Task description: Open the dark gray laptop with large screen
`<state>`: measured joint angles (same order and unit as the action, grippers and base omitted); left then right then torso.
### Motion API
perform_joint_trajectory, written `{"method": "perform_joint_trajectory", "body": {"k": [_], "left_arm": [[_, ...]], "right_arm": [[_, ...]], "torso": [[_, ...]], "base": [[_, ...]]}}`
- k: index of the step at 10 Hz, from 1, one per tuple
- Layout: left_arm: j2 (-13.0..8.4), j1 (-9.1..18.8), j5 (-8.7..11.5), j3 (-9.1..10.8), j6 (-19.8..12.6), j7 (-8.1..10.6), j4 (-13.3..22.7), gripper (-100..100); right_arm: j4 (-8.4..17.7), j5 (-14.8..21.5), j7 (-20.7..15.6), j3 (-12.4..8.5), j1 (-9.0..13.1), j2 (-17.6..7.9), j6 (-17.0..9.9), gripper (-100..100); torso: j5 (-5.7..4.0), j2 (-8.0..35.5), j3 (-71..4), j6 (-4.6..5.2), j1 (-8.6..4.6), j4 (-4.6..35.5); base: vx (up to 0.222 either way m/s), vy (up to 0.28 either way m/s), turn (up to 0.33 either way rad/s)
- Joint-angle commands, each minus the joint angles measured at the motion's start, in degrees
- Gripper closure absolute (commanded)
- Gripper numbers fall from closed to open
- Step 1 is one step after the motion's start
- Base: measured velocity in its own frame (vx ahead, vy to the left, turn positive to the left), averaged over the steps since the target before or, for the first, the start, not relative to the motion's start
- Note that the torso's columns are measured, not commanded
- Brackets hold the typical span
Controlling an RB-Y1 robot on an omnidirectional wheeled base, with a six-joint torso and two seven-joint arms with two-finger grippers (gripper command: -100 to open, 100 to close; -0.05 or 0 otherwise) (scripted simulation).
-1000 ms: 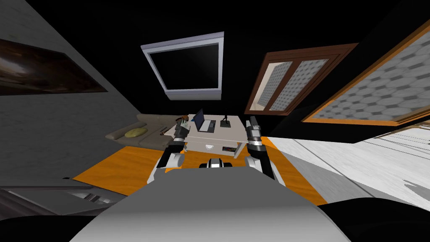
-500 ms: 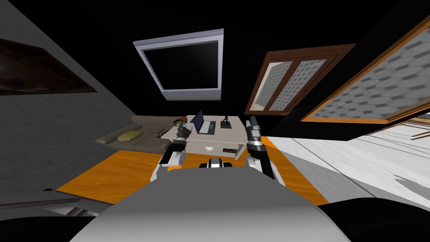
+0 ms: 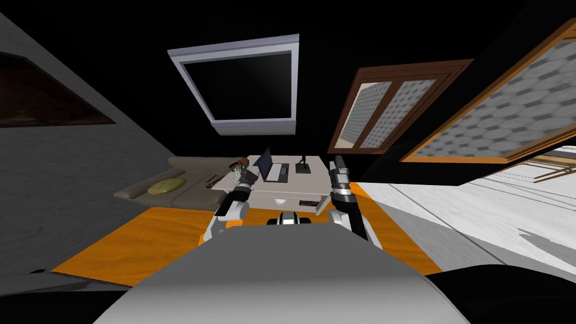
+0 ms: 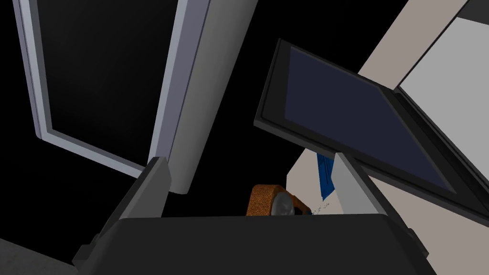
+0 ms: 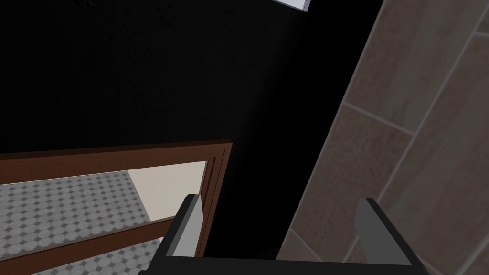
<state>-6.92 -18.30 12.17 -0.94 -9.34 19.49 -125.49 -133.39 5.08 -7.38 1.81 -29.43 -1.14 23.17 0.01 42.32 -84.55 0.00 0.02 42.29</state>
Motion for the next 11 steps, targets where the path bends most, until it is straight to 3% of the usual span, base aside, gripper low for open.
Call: {"method": "perform_joint_trajectory", "body": {"k": [1,5,8,9,11], "left_arm": [[0.07,0.66,1.07,0.03,-3.03,1.73,0.61,-100],[0.45,1.96,2.84,0.07,-8.25,4.58,1.64,-100],[0.26,1.63,2.75,0.34,-8.21,4.41,0.66,-100],[0.26,1.64,2.76,0.37,-8.36,4.46,0.57,100],[-1.44,2.48,0.29,0.43,-6.87,1.66,2.34,100]], "right_arm": [[0.0,0.0,0.0,0.0,0.0,0.0,0.0,0],[0.0,0.0,0.0,0.0,0.0,0.0,0.0,0],[0.0,0.0,0.0,0.0,-0.01,0.01,0.0,0],[0.0,0.0,0.0,0.0,0.0,0.01,0.0,0],[0.0,0.0,0.0,0.01,0.01,0.01,0.0,0]], "torso": [[0.0,-0.06,-0.03,0.0,-0.01,-0.01],[0.0,-0.04,-0.03,-0.01,-0.01,-0.01],[-0.05,-0.13,-0.06,0.0,-0.18,-0.02],[-0.03,-0.03,-0.03,0.0,-0.1,-0.02],[0.0,-0.01,0.04,0.09,-0.21,-0.14]], "base": [[0.077,0.035,-0.053],[0.08,0.057,-0.065],[0.068,0.003,-0.005],[0.011,0.0,0.006],[-0.019,-0.085,-0.029]]}}
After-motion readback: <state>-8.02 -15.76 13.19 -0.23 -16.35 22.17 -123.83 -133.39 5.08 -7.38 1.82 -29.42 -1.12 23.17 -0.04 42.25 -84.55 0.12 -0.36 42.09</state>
